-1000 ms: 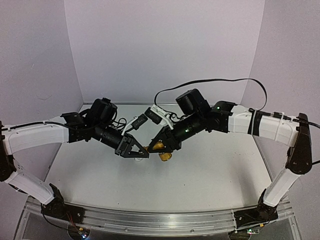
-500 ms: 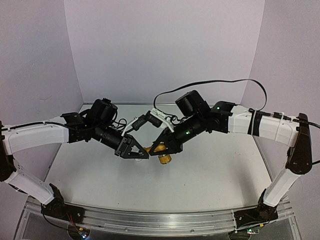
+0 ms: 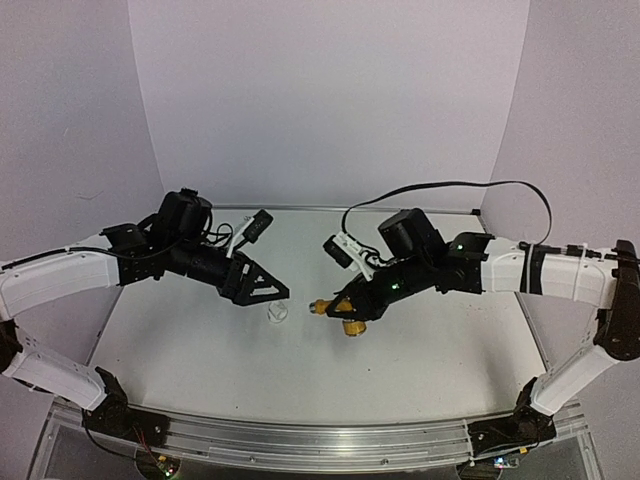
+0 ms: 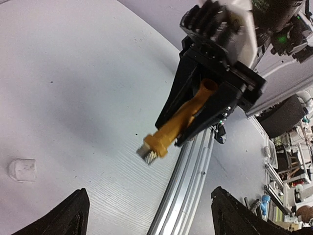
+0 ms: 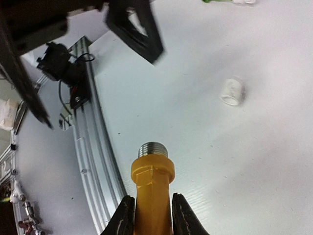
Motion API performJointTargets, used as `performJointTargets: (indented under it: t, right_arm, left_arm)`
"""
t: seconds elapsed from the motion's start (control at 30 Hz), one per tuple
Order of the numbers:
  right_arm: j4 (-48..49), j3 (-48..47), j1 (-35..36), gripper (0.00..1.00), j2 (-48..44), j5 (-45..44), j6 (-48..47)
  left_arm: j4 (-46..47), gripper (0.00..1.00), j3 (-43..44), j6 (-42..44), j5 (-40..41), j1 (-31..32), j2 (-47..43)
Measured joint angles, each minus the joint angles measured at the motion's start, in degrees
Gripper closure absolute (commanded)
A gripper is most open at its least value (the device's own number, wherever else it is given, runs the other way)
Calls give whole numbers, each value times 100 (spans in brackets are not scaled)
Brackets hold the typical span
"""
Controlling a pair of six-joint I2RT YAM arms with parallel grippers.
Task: Install the water faucets
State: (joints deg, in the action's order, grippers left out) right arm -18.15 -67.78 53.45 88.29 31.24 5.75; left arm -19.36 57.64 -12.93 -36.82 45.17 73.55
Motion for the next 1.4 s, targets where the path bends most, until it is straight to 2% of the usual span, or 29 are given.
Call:
performJointTargets:
  t: [0.23,0.4,0.5,0.67,0.93,1.07,1.13,1.27,1.4]
  right_arm:
    - [181,820,-295,100,-375,-1537,346]
    - [186,975,-291,100,-435,-2270,472]
    - [229,1073,-291,100,-629,-2560,486]
    - [362,1338,-284,100,-902,-2653,411]
    - [510,1726,-229,100,-1048,-2555,305]
    - [659,1806,-229,100,-1086,-2417,277]
    - [760,1874,-229,100,-1098,-2376,270]
    - [881,2048,-229,100,-1108,-2271,263]
    - [969,2182,-228,100,-1133,-2189,261]
  left_arm:
    - [91,9,-488,-724,1489,-304,-668]
    - [-23,9,-681,-1340,2300,-497,-519]
    - [-100,14,-679,-1551,2508,-501,-196]
    - [-265,22,-560,-1634,2534,-499,614]
    - [-523,20,415,-2432,2629,-499,2118]
    - [-612,7,605,-3199,2697,-495,2486]
    - [-802,6,783,-3496,2853,-462,2626]
    - [-1261,4,1499,-3895,3210,-336,3088]
    - [-1513,8,2051,-4204,3331,-186,3545]
